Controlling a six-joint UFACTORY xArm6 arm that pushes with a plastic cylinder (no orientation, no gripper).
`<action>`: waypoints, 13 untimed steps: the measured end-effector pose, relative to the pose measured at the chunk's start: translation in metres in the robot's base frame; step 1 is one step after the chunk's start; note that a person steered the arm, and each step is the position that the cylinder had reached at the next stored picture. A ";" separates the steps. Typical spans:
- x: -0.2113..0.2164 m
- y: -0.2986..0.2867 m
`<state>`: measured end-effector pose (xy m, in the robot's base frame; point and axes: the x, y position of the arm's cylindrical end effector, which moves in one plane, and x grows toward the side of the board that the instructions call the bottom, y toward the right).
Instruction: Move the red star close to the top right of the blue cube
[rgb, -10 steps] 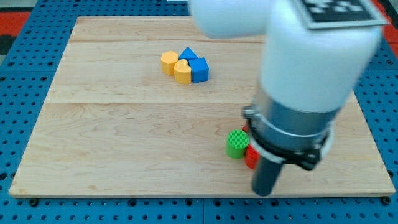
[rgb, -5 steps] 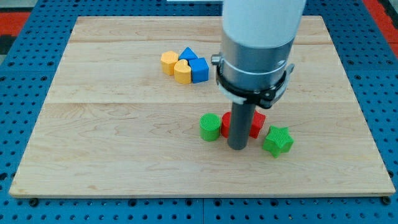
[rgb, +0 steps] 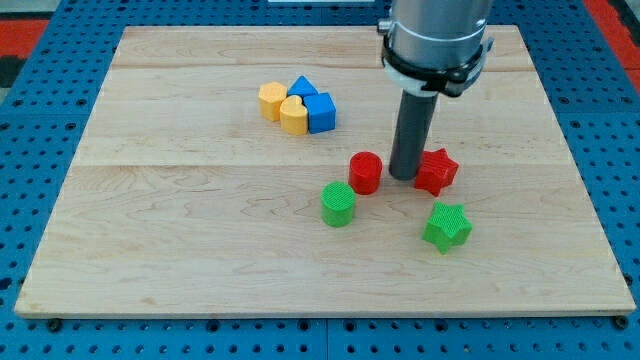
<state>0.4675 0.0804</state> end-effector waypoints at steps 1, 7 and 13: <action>0.044 0.002; -0.082 0.035; -0.117 0.060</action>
<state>0.3508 0.1399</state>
